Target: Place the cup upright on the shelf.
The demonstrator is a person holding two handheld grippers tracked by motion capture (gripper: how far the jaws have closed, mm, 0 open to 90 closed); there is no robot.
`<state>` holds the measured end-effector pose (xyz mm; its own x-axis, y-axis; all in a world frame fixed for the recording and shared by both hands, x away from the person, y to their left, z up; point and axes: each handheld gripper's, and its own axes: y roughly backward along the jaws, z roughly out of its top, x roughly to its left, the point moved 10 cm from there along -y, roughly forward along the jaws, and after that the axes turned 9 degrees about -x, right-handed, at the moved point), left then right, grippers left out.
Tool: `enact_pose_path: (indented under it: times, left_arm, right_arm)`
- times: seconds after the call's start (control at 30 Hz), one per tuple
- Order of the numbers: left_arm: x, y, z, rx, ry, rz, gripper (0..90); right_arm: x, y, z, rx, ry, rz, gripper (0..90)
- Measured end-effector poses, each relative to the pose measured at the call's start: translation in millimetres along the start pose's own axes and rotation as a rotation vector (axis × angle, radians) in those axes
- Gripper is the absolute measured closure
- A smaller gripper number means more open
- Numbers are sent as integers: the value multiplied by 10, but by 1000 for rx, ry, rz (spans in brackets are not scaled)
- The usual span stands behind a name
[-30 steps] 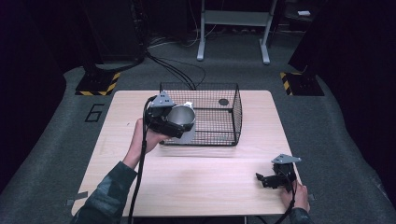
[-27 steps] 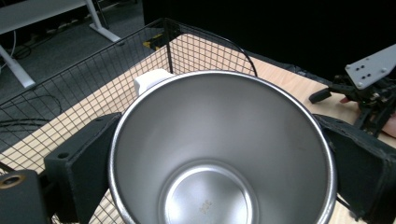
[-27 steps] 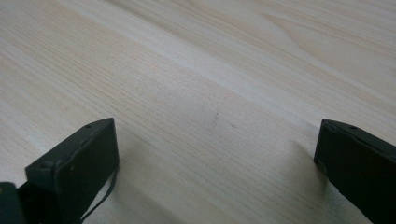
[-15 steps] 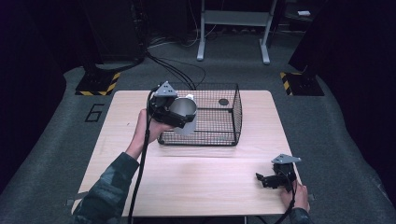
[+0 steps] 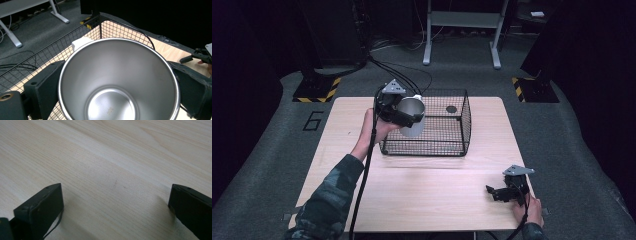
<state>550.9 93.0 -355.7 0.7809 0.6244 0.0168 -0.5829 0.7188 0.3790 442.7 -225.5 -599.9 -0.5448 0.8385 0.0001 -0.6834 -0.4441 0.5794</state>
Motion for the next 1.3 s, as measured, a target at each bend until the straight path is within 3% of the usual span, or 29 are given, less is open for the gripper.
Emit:
enact_pose_path:
  times: [0.5,0.93,1.3]
  left_arm:
    - [170,-234,5,18,-1,13,63]
    - [318,-419,-61,42,2,36,63]
    - [406,-647,-148,70,1,32,63]
  right_arm:
    - [3,0,2,-1,-6,-1,0]
    - [3,-1,2,-2,-5,-1,0]
    - [3,-1,2,-1,-6,0,0]
